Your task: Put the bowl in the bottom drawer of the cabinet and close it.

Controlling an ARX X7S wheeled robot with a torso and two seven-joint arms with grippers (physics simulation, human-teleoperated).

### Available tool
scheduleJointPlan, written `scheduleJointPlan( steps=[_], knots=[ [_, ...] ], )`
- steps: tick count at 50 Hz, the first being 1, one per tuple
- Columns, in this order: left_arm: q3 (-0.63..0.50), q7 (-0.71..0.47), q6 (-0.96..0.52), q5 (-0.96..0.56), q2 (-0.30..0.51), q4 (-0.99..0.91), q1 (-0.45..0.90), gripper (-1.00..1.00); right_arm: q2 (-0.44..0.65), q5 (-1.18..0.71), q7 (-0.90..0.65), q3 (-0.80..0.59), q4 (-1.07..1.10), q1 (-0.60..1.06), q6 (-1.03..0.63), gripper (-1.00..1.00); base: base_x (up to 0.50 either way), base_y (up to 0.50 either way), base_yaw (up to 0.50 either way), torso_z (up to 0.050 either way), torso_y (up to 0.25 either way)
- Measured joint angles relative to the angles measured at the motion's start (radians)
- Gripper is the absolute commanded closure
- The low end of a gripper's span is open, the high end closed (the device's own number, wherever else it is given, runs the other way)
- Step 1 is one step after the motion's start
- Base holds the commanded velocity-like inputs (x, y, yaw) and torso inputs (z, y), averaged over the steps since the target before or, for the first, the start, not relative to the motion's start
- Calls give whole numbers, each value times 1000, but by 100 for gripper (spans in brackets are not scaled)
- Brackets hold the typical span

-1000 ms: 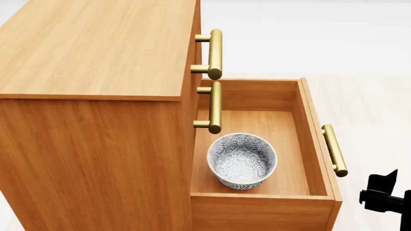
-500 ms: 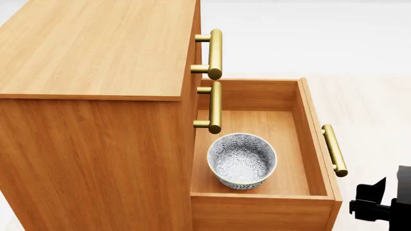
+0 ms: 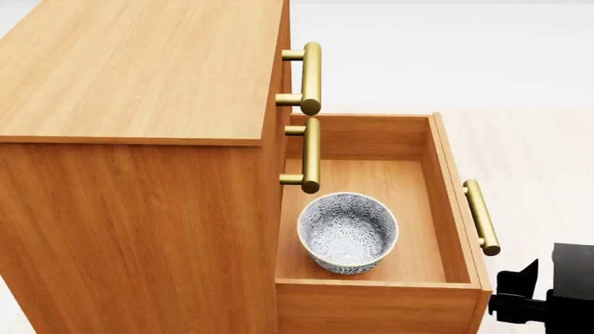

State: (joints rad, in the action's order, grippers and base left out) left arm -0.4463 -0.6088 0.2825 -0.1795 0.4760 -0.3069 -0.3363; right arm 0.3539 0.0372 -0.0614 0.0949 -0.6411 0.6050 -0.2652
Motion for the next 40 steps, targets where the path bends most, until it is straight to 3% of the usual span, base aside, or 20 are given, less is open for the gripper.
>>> scheduleJointPlan(
  steps=[40],
  knots=[
    [-2,-8,-4,-3,5,-13,-3,-100,-30,-3,20,-29,51,-27,-20,-100,0,0,0,0,0]
  ],
)
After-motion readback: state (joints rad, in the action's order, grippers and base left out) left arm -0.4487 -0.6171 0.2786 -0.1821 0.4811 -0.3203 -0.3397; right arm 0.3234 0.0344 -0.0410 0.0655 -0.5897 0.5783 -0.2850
